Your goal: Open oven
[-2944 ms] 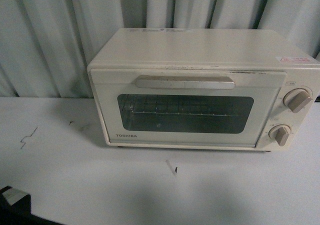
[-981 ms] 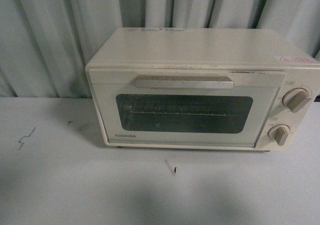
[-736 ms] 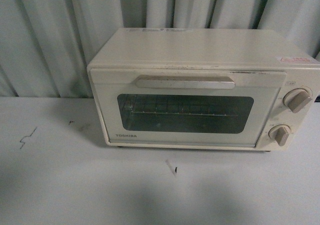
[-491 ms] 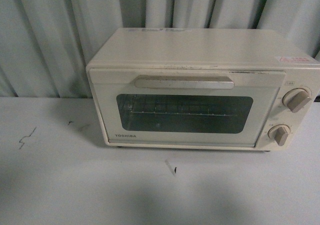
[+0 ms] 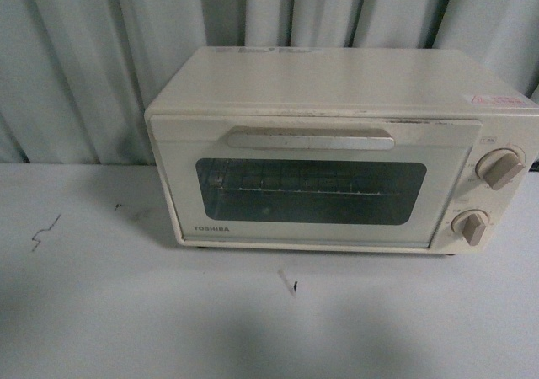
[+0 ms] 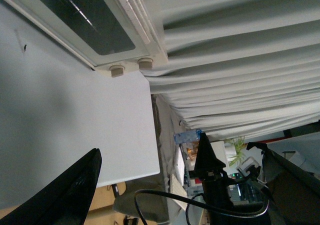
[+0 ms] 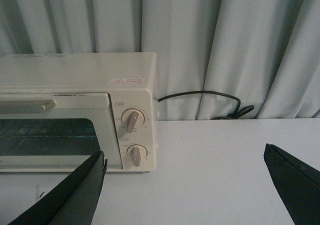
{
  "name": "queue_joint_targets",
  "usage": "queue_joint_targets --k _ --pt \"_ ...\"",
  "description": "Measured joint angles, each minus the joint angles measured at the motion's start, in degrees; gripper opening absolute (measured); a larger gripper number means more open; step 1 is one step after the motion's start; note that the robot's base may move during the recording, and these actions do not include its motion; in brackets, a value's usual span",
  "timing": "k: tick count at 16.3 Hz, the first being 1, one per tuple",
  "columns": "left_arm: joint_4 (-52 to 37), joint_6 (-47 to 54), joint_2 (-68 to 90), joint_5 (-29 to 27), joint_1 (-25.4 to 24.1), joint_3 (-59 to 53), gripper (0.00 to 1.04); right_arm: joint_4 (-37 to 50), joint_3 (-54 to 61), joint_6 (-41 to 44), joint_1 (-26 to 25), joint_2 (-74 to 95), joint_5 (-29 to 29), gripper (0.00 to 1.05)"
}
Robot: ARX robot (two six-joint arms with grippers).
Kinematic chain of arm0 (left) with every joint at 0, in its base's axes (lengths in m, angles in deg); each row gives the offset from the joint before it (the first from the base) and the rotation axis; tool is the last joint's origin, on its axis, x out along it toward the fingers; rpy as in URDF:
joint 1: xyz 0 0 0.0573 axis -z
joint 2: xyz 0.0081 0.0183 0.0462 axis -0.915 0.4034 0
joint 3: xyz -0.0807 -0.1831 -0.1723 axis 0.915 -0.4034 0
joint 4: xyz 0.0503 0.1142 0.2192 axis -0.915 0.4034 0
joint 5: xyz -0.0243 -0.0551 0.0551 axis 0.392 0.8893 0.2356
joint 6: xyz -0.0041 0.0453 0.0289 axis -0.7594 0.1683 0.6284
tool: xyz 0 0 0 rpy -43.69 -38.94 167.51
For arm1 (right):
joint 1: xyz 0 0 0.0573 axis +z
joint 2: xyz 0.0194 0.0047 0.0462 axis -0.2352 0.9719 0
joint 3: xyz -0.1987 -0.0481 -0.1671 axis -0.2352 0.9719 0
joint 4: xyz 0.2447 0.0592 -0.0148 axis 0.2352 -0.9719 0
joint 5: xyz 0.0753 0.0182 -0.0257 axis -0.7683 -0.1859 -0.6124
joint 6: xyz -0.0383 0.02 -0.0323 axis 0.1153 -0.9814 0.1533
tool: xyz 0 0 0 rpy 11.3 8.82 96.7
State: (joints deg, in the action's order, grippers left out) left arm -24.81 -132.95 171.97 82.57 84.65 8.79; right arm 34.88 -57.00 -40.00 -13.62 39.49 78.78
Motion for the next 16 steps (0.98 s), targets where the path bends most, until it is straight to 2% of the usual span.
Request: queue_joint_targets --k 16 --pt "0.00 0.00 0.00 0.00 0.00 0.00 0.98 0.00 -0.02 0.00 0.00 0.00 0.00 0.98"
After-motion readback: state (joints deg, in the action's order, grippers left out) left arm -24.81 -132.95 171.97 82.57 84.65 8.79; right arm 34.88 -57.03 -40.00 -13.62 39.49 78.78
